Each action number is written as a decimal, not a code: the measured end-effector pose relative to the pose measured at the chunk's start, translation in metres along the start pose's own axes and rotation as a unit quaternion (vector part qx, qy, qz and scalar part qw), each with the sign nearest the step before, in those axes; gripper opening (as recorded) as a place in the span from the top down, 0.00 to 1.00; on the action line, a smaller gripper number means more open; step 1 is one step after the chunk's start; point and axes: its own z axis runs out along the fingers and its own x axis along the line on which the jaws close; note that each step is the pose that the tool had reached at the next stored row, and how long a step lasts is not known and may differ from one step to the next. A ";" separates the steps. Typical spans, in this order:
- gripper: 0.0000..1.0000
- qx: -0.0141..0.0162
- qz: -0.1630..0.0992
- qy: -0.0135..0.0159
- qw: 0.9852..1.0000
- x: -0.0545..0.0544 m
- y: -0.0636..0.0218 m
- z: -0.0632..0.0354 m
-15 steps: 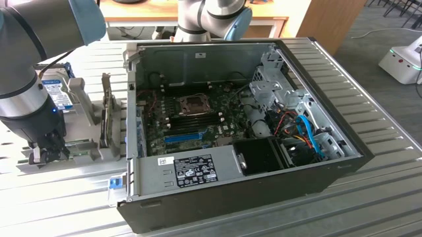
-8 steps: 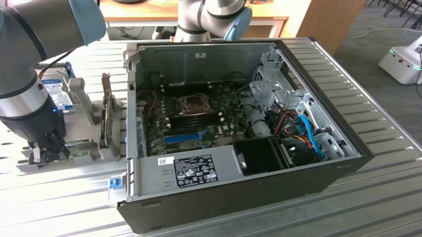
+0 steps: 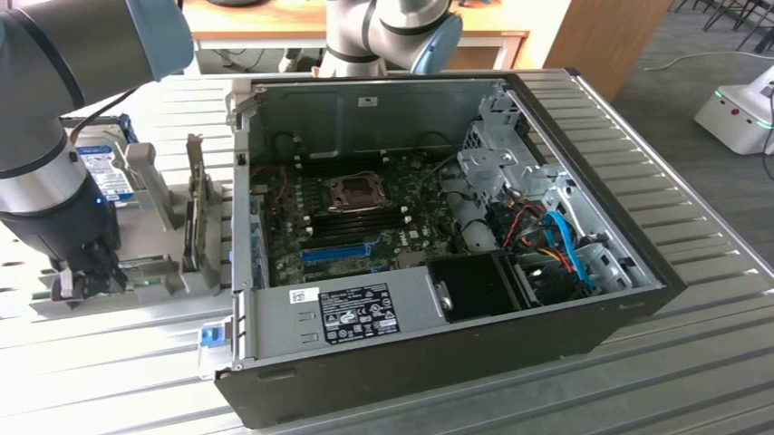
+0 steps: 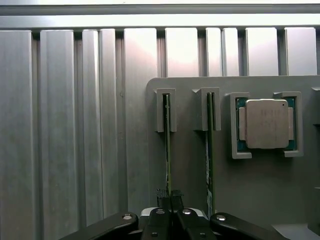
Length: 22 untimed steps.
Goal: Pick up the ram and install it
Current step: 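Pick up the ram and move it above insertion slot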
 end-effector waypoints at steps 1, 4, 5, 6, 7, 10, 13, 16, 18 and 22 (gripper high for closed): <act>0.88 0.000 0.000 0.000 1.000 0.000 0.0000 -0.0012; 0.88 0.000 0.000 0.000 1.000 0.000 0.0002 -0.0051; 0.88 0.000 0.000 0.000 1.000 0.000 0.0002 -0.0067; 0.88 0.000 0.000 0.000 1.000 0.000 0.0003 -0.0084; 0.88 0.000 0.000 0.000 1.000 0.000 0.0003 -0.0101; 0.88 0.000 0.000 0.000 1.000 0.000 0.0005 -0.0151; 0.88 0.000 0.000 0.000 1.000 -0.001 0.0006 -0.0203; 0.88 0.000 0.000 0.000 1.000 -0.001 0.0008 -0.0261; 0.88 0.000 0.000 0.000 1.000 -0.001 0.0009 -0.0307; 0.88 0.000 0.000 0.000 1.000 -0.001 0.0013 -0.0421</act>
